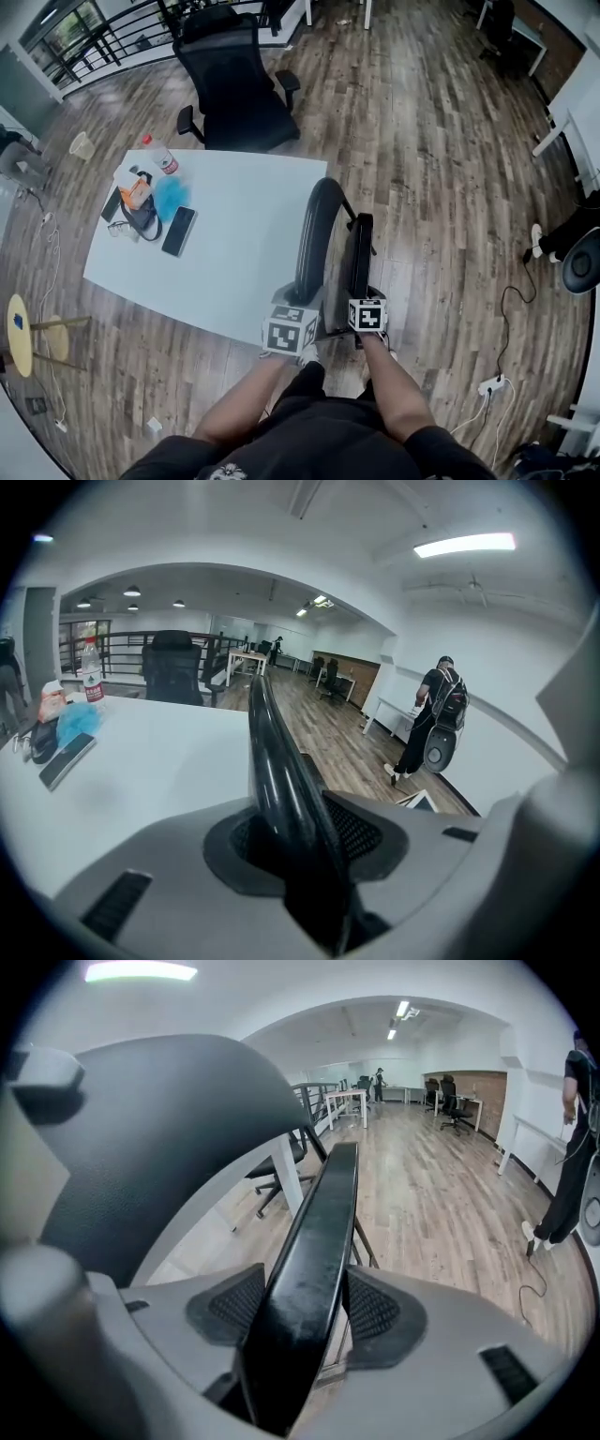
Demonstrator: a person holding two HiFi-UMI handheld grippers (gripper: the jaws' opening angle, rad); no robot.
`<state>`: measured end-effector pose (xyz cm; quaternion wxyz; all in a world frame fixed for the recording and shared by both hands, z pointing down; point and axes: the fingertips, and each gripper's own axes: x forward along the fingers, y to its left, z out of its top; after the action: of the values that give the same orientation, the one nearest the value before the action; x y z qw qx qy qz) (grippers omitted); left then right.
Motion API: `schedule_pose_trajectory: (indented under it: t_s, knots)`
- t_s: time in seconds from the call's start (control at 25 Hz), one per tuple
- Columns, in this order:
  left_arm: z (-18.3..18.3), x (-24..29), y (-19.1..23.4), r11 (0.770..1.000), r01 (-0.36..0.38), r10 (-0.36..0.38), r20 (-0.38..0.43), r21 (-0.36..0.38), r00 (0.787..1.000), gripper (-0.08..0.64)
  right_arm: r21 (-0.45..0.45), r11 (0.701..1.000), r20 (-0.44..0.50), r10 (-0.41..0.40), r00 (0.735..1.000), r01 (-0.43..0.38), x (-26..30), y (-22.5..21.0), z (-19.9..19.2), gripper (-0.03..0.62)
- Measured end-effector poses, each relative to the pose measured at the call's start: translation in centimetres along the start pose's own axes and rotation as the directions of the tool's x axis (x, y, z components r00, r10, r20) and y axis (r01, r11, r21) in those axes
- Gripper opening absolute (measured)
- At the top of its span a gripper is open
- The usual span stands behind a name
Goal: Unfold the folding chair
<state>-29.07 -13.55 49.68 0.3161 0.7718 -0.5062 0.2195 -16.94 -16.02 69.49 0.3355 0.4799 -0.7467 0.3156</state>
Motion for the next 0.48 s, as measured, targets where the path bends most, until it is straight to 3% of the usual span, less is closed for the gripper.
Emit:
schedule_pose_trajectory:
  t_s: [0.2, 0.36, 0.48]
  knots:
    - [-0.3, 2.1, -1.7, 0.998, -0.061, 0.061, -0.030, 0.008, 0.998, 0.123, 0.100, 0.991, 0.019, 0.093, 0.995, -0.095, -2.4, -8.2, -1.8, 0.272]
    - [-1.4, 4.6, -4.8, 0.993, -0.120, 0.121, -0.062, 0.019, 0.991, 0.129, 0.174, 0.949, 0.020, 0.263, 0.964, -0.263, -4.2, -15.8, -5.0, 0.283]
    - [-2.0, 6.8, -6.1, 0.988, -0.150, 0.151, -0.076, 0.020, 0.986, 0.133, 0.215, 0.923, 0.012, 0.323, 0.946, -0.318, -4.0, -21.6, -6.8, 0.342]
